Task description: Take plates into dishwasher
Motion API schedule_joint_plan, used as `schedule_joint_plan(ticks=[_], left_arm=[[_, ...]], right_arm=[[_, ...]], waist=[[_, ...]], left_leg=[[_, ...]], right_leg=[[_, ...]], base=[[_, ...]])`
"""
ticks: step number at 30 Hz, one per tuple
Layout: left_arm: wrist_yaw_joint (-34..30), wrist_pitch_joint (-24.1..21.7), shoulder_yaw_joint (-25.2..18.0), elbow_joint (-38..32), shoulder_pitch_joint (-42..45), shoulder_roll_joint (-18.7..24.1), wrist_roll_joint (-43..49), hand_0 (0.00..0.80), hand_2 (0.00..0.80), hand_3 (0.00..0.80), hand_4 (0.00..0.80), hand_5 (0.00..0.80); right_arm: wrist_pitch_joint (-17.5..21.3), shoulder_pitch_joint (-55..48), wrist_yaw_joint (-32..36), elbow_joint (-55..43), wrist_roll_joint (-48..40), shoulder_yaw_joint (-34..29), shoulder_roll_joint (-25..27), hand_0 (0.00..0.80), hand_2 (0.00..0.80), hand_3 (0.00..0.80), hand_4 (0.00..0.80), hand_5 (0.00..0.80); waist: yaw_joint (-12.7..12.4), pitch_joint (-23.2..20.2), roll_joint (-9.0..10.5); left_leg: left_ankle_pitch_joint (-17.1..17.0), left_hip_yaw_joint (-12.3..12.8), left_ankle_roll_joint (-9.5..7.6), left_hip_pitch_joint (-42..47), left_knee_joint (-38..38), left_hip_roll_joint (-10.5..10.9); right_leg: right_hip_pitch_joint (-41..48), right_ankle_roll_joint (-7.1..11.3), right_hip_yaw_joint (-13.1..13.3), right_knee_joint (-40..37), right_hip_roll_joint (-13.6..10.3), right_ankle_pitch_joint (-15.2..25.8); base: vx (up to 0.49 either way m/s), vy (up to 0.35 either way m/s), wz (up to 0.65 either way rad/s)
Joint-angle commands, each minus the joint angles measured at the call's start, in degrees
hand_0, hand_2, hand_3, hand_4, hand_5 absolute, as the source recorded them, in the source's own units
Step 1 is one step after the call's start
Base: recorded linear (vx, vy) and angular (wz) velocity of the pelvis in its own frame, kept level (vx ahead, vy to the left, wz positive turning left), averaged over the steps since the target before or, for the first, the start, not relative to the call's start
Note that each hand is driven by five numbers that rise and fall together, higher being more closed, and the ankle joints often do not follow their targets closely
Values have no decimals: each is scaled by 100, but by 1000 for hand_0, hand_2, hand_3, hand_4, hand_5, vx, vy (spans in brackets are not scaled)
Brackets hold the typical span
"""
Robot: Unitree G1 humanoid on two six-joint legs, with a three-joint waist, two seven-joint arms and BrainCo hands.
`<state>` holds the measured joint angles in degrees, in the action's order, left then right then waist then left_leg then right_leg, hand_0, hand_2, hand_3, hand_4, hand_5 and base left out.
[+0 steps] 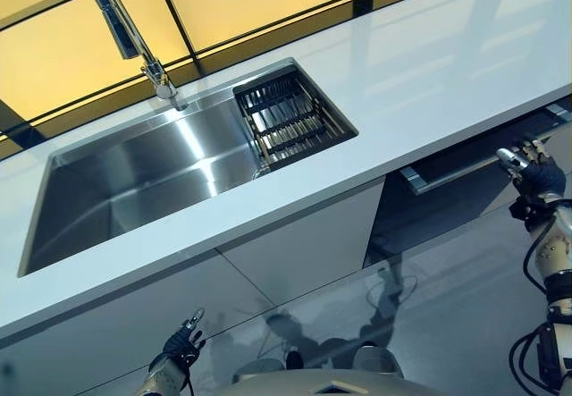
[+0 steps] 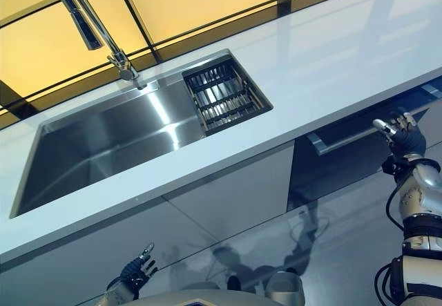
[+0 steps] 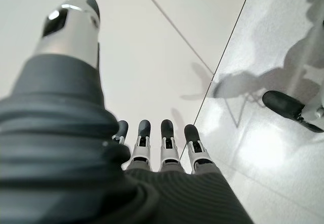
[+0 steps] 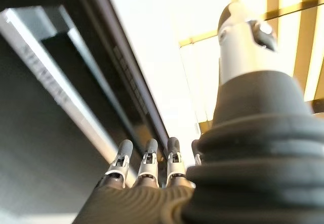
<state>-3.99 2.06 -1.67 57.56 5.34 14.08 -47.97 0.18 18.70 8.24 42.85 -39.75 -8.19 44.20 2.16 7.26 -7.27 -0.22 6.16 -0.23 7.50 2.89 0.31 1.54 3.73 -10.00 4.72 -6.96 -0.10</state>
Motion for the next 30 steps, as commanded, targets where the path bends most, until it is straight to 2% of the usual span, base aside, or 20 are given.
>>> schedule_joint_plan(ticks=[1,5,7,19,30], left_arm=[[-21,-117,-146,7,-271,376,270,0,0,0,0,0],[-107,-113,-223,51,-237,287,253,0,0,0,0,0],[-121,-116,-208,73,-232,255,255,0,0,0,0,0],[-310,-147,9,442,-250,-14,323,0,0,0,0,0],[-555,-122,280,611,-330,-181,436,0,0,0,0,0]], right_arm=[[459,-207,-350,-58,319,-19,-444,0,0,0,0,0],[636,-933,-681,-239,863,-60,-1034,0,0,0,0,0],[658,-1049,-761,-233,996,29,-1170,0,0,0,0,0],[629,-1753,-773,465,1911,1067,-2394,0,0,0,0,0],[559,-1781,-612,1112,2441,1580,-2705,0,0,0,0,0]], waist=[[-119,-141,427],[-101,-243,589],[-106,-265,624],[-215,-383,787],[-390,-360,808]], left_leg=[[508,128,-89,-103,-319,106],[406,172,-44,-101,-138,38],[378,190,-33,-99,-92,22],[229,137,11,-118,98,-39],[204,-58,5,-126,103,-2]], right_leg=[[170,192,251,-72,-33,-94],[189,180,225,-332,64,20],[206,176,208,-414,89,54],[334,86,-54,-651,211,39],[425,71,-297,-608,180,-29]], base=[[0,0,0],[33,-20,0],[32,-15,-2],[36,2,7],[35,12,13]])
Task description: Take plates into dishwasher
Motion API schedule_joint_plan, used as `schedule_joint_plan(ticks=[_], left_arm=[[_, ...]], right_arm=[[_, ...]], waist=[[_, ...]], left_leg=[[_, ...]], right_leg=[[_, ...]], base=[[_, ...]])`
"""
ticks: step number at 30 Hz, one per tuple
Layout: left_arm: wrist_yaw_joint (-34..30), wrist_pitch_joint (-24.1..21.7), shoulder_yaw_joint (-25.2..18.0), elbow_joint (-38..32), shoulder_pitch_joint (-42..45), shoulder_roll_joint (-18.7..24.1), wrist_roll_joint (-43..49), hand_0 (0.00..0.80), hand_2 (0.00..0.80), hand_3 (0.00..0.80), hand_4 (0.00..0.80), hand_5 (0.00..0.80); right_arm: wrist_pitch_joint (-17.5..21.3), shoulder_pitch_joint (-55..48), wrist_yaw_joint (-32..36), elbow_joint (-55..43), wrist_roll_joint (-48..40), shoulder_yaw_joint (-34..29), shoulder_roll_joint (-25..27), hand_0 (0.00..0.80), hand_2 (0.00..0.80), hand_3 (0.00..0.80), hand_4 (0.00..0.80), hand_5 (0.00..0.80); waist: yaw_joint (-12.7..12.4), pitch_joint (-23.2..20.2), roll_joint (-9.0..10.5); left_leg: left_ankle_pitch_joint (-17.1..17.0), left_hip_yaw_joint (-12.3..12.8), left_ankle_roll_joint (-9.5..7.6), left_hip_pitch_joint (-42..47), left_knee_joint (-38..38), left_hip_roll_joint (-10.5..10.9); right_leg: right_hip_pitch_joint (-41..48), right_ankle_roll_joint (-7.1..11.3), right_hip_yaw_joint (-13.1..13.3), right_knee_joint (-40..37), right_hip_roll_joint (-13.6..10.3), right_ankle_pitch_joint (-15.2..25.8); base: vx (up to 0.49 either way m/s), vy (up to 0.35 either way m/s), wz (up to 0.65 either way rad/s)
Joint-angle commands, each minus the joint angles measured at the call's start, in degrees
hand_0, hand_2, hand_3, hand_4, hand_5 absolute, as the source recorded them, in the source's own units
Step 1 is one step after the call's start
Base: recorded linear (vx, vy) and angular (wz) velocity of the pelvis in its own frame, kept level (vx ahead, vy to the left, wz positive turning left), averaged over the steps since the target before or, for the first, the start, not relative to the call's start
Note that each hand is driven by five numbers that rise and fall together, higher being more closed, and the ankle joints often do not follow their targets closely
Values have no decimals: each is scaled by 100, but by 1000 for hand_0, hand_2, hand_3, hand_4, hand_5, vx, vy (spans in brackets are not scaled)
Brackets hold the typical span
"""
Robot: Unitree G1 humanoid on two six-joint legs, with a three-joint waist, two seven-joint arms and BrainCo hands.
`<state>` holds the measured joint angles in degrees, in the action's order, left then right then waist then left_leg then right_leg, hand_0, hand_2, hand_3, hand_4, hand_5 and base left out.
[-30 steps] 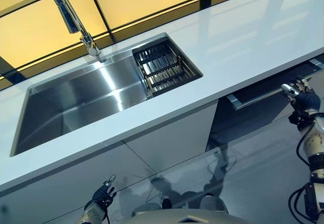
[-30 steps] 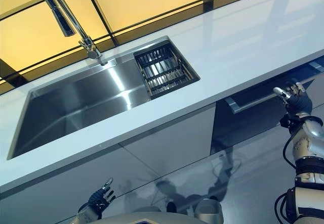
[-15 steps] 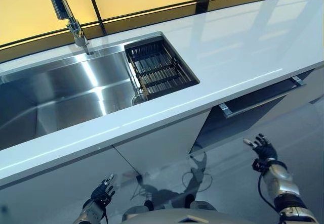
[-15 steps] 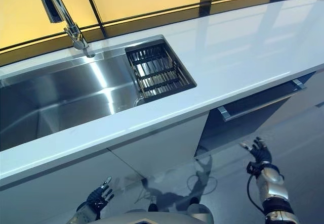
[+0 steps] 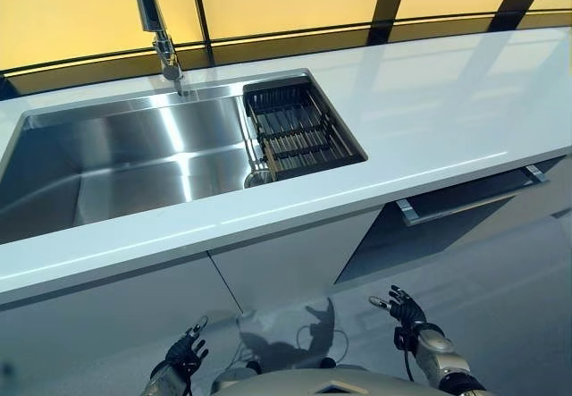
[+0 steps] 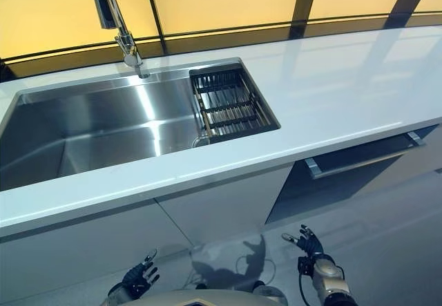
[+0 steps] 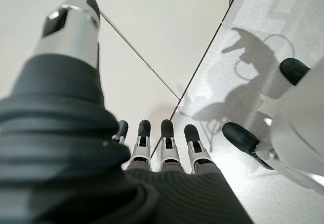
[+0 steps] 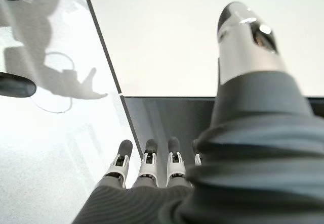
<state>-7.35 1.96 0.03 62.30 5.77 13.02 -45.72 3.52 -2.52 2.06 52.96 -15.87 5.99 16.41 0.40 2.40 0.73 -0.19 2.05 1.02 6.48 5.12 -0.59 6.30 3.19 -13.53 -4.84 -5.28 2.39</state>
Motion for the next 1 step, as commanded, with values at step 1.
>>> schedule_joint_plan(ticks=[1], left_arm=[[-293,-96,137,134,-373,-83,177,0,0,0,0,0]], right_arm=[[222,336,2,106,21,185,59,0,0,0,0,0]], waist=[[-223,134,6]], left_leg=[[200,336,-117,-24,-123,90]], right_leg=[[-43,127,36,354,4,-282]], base=[[13,15,10]])
